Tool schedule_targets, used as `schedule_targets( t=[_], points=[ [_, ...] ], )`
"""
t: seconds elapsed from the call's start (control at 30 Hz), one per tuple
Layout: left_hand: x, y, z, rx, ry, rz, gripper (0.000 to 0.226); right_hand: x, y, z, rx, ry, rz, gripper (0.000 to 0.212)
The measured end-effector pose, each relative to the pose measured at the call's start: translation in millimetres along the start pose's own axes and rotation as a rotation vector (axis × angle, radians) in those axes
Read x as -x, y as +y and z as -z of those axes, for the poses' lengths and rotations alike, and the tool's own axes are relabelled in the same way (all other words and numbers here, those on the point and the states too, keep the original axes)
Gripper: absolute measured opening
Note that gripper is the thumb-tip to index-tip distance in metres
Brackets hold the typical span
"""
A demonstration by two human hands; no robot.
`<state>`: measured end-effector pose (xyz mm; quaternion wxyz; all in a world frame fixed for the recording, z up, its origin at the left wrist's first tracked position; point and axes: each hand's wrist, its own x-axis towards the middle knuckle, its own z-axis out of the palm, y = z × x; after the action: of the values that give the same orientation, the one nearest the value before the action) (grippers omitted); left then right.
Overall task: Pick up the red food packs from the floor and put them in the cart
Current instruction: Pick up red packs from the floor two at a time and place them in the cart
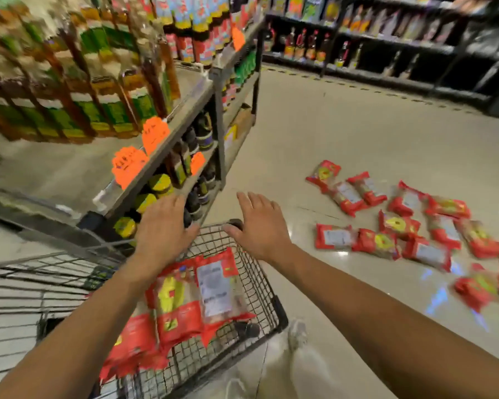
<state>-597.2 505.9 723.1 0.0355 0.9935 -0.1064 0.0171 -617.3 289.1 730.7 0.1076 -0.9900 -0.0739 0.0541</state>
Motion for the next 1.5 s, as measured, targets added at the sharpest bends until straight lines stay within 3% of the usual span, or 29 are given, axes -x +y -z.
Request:
schedule_targets(
  t=[0.27, 0.47, 0.63, 0.77, 0.83, 1.13, 1.5],
  points=[
    [-34, 174, 25, 0.014, -0.008, -0.392, 0.078, 140, 166, 59, 0.028, 0.164, -0.483, 0.09],
    [-30, 322, 48, 0.008, 0.029, -0.598, 0.079, 235, 275, 88, 0.009, 0.238, -0.722, 0.091],
    [-28, 447, 46, -0.02, -0.006, -0.71, 0.078, 292, 365, 94, -0.04, 0.297, -0.798, 0.09],
    [-26, 545, 30, -0.012, -0.045, -0.76, 0.09, 325, 449, 97, -0.082, 0.272, -0.831, 0.091],
    [-26, 588, 23, -0.004, -0.061, -0.758, 0.085, 334, 489, 98, -0.083, 0.241, -0.822, 0.091],
    [-85, 671, -1, -0.06, -0.12, -0.651, 0.079, 273, 602, 113, -0.104, 0.133, -0.717, 0.089],
    [-278, 711, -68, -0.032, -0.195, -0.629, 0.076, 99, 704, 110, -0.113, 0.024, -0.69, 0.091]
  ],
)
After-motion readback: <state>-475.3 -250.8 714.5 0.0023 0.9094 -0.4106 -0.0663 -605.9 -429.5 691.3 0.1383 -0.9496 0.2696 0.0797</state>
